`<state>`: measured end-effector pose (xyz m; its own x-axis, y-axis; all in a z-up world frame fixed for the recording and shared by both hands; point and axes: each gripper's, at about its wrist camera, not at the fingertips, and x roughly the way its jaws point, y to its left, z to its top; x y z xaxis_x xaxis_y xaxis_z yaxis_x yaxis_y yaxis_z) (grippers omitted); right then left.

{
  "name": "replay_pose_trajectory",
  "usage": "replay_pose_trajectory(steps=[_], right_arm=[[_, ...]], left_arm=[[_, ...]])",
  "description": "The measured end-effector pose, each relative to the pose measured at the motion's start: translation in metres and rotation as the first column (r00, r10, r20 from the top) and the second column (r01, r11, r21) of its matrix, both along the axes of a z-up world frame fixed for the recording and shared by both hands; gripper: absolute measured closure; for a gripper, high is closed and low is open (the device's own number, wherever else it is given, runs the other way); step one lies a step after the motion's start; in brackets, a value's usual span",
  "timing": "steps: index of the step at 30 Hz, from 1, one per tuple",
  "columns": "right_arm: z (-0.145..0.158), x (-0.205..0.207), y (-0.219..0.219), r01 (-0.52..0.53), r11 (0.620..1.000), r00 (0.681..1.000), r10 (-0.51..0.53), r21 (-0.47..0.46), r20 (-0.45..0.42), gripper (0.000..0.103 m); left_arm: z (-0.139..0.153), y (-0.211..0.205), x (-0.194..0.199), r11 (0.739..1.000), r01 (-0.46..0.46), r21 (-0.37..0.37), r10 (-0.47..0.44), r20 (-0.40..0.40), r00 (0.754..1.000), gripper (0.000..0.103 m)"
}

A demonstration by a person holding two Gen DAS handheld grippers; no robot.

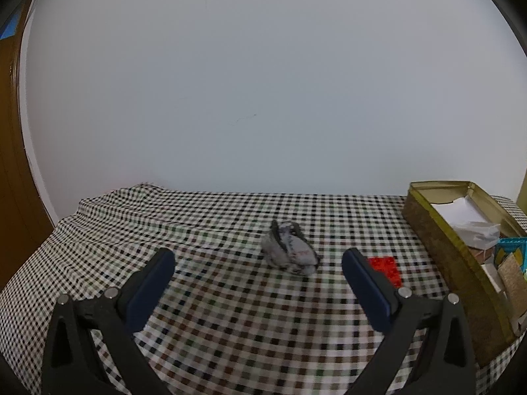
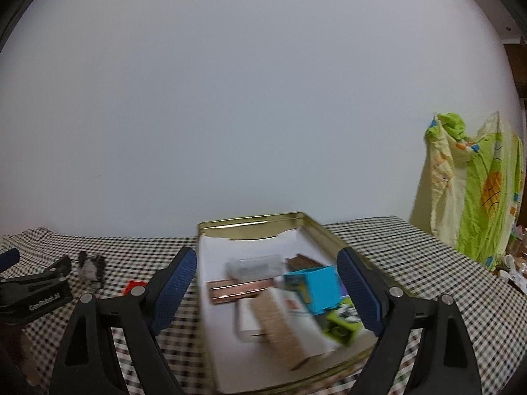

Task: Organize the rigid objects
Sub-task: 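Withdraw both tools from the tray toward the red brick and grey cloth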

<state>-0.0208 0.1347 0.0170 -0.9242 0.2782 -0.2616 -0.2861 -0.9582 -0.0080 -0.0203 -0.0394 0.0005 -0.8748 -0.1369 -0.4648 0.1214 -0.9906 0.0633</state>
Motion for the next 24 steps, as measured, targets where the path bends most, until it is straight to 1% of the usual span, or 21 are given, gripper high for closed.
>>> replay_pose_trajectory(steps=[10, 15, 19, 24], right_arm=[[-0.003, -0.011, -0.038, -0.056, 0.998, 0.998, 0.056, -0.015, 0.029, 0.014], [-0.005, -0.023, -0.056, -0.103, 0.994, 0.993, 0.104, -0.03, 0.057, 0.014], [-0.008, -0.036, -0.072, -0.145, 0.988, 0.984, 0.149, -0.052, 0.094, 0.014], [-0.012, -0.056, -0.096, -0.198, 0.979, 0.967, 0.202, -0.041, 0.155, 0.014]], left_arm=[[-0.001, -0.04, -0.007, 0.999, -0.044, -0.007, 0.045, 0.006, 0.999, 0.0], [-0.005, -0.064, -0.018, 0.996, -0.088, 0.011, 0.087, 0.048, 0.995, 0.001], [-0.008, -0.082, -0.026, 0.993, -0.117, 0.01, 0.116, 0.071, 0.991, 0.001], [-0.013, -0.101, -0.035, 0.988, -0.156, 0.019, 0.153, 0.107, 0.982, 0.001]])
